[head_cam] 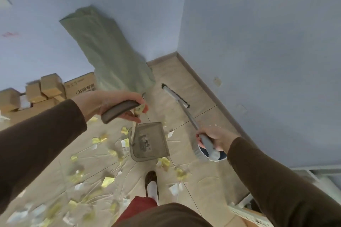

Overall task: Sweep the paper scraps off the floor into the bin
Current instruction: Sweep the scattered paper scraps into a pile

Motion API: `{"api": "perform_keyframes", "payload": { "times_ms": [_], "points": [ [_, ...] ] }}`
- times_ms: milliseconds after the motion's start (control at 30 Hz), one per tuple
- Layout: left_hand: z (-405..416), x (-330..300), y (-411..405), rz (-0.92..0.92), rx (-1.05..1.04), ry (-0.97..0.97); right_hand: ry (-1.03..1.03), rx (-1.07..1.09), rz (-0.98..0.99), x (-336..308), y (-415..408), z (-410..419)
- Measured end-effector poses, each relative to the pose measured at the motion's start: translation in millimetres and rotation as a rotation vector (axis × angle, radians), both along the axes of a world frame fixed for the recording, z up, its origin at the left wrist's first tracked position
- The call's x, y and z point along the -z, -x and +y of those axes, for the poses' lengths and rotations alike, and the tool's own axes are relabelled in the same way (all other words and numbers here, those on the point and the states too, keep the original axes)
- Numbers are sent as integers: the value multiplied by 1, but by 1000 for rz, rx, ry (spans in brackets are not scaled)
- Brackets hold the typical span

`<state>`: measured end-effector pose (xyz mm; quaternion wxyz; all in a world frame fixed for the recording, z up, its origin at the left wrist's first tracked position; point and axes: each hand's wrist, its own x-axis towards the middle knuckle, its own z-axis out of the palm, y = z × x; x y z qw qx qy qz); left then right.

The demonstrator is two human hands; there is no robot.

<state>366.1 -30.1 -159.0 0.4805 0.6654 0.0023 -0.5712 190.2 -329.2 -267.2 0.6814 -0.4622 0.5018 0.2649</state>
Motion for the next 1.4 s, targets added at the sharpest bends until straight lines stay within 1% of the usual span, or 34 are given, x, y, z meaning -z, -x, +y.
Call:
{"api": "perform_keyframes", "payload": {
  "times_ms": [67,133,167,267,367,433,633,800,900,1067,1167,1400],
  "points": [
    [17,-3,24,-61,-26,-58,59,-84,78,3,24,10],
    [38,-1,55,-128,-64,-122,189,-224,80,4,45,21],
    [50,2,72,-141,-109,-149,211,-275,61,4,57,28],
    [83,7,136,-138,-278,-154,152,-348,55,14,98,51],
    [111,3,200,-164,-423,-133,154,-418,46,22,137,77],
    [131,-3,237,-166,-506,-134,106,-436,11,15,154,97],
    [188,-22,331,-166,-691,-134,78,-585,-38,12,182,151],
    [237,-18,398,-147,-816,-155,82,-702,-56,14,214,197],
    [267,-10,433,-126,-874,-185,58,-736,-71,14,230,221],
    [319,-7,517,-118,-963,-207,74,-811,-84,23,282,271],
    [354,-6,576,-113,-992,-211,102,-838,-117,29,328,304],
    [441,9,746,-102,-1040,-191,85,-792,-145,41,457,400]
  ]
}}
